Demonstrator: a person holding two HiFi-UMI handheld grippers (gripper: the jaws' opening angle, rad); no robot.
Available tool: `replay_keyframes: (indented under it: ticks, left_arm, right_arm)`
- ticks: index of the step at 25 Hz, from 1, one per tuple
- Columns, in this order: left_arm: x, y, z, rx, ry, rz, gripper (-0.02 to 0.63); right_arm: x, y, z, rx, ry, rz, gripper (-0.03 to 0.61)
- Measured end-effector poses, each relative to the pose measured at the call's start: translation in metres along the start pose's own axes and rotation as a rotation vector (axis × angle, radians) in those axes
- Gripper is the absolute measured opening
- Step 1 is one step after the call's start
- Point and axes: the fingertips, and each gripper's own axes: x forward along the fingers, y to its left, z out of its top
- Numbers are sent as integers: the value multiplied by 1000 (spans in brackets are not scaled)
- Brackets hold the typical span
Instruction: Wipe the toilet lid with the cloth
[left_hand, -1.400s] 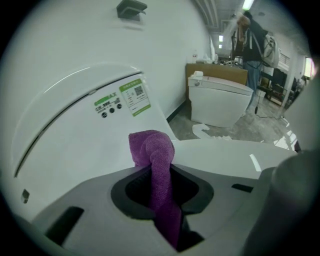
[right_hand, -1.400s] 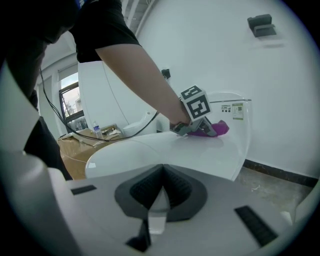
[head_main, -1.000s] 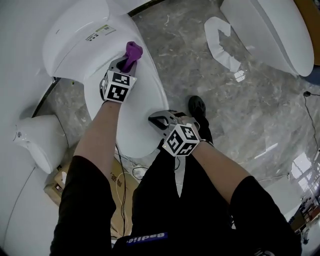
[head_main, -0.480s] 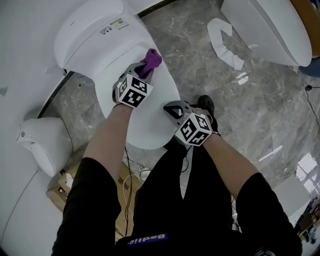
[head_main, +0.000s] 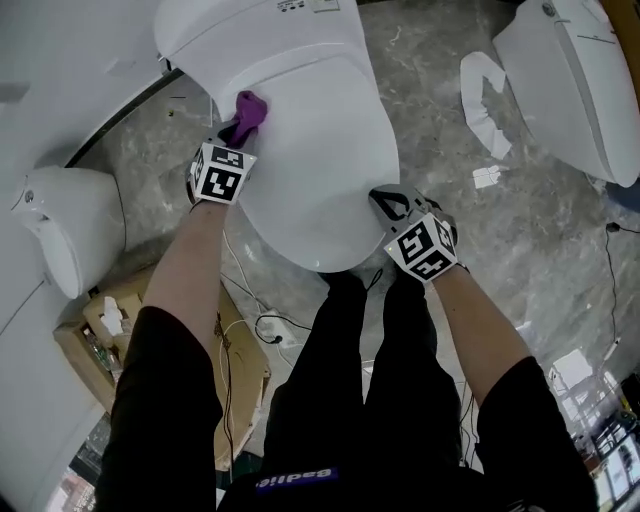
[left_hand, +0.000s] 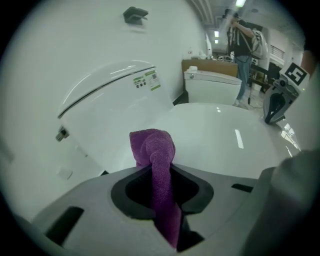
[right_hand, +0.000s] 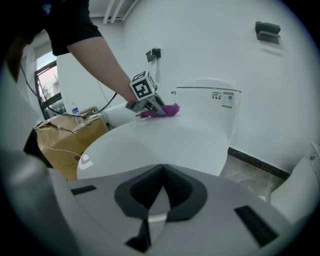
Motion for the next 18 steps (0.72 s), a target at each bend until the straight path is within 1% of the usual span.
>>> replay_keyframes:
  ticks: [1,3,6,8,10,12,15,18]
  left_arm:
    - [-4,3,-9,-33,9,20,83]
    - [-8,-1,-18,-73,23,45,83]
    - [-9,-14,-15,-119,18,75,83]
    - [-8,-26,-7,-132,8,90,83]
    - [-4,-44,6,-111,0,89,83]
    - [2,-67,26,-80,-5,66,83]
    - [17,-110,63,-9,-14,-5,83]
    - [31,-158,92,59,-33,-82,83]
  right_arm:
    - [0,1,-1,4,0,9,28]
    - [-1,2,-6,20,-6,23,28]
    - [2,1,-9,11,-22,47,28]
    - [5,3,-10,-5,-27,68,28]
    - [7,5,-11,-13,-34,92,28]
    - [9,7,-11,-24,-42,115,28]
    - [12,8,-13,-43,-56,135,28]
    - [14,10,-18,-40,-55,148,28]
